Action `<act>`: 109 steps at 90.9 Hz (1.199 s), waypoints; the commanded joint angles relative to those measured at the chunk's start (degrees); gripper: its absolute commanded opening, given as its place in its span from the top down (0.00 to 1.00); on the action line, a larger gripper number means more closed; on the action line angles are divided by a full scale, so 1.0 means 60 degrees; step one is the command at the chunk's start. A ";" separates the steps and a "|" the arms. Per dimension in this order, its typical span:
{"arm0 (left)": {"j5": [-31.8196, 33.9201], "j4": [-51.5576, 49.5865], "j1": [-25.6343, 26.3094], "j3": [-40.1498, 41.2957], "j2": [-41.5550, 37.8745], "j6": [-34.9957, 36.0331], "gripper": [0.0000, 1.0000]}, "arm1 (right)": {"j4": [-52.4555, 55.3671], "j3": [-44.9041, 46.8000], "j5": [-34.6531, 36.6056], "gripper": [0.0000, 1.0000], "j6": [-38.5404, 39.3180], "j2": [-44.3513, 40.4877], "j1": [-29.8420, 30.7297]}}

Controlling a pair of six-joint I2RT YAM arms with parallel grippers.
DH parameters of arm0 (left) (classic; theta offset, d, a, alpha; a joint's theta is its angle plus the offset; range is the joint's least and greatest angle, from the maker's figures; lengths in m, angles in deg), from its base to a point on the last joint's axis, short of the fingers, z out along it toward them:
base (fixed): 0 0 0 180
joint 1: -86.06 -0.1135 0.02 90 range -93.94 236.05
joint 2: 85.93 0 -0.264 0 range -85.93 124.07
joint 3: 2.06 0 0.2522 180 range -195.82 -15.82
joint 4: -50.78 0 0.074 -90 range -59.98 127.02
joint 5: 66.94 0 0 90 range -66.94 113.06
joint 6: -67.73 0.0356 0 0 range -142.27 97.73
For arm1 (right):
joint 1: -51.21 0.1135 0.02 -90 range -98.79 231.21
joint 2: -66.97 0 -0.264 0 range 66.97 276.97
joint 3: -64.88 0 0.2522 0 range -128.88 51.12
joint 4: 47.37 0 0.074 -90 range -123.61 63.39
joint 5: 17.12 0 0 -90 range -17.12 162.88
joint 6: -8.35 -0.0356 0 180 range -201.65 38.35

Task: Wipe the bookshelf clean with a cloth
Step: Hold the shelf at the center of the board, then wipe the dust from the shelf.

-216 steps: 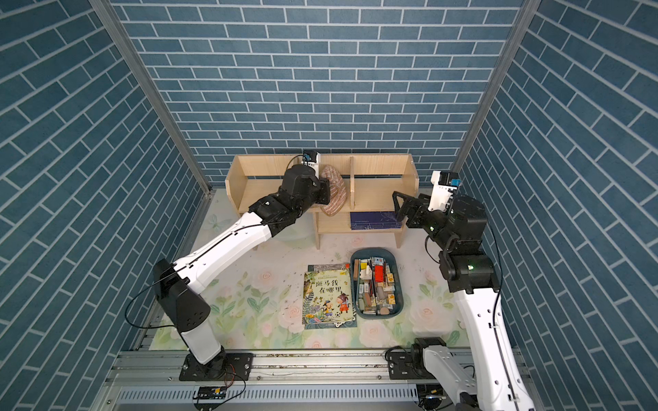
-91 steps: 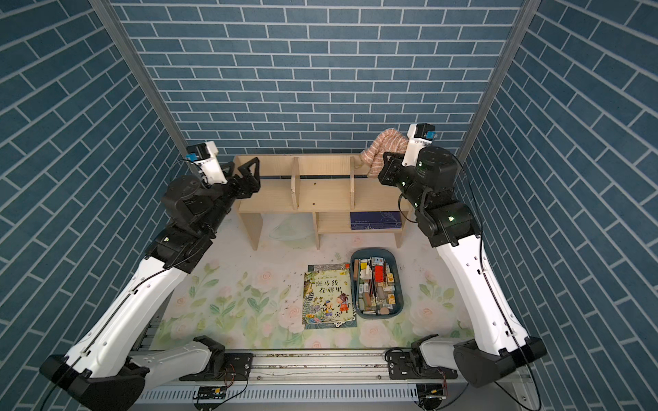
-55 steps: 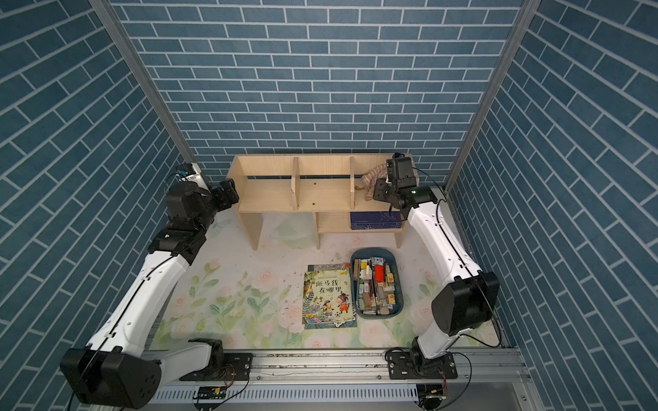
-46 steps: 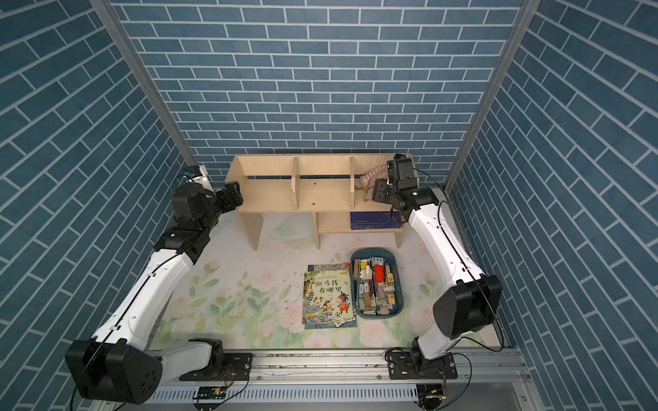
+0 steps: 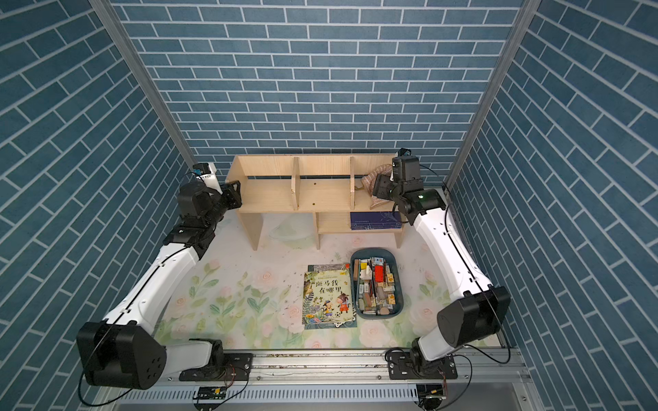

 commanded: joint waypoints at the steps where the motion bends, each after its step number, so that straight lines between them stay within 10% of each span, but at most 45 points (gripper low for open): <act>1: -0.0676 0.0656 0.0039 0.0196 -0.0053 0.0030 0.68 | -0.0455 0.0047 -0.0058 0.31 0.0096 0.0306 0.0016; 38: -0.1160 0.1077 0.0080 0.0300 0.0330 0.0074 0.81 | -0.1770 0.0432 -0.1270 0.88 -0.0276 0.0519 0.0542; 71: -0.0977 0.1053 0.0550 0.0515 0.0270 -0.0022 1.00 | -0.1072 0.1657 0.0916 1.00 -0.0210 -0.0803 -0.0072; 109: -0.1008 0.1301 0.1034 0.0886 0.0289 -0.0034 1.00 | -0.1828 -0.0291 -0.0398 1.00 -0.0073 0.0513 0.0580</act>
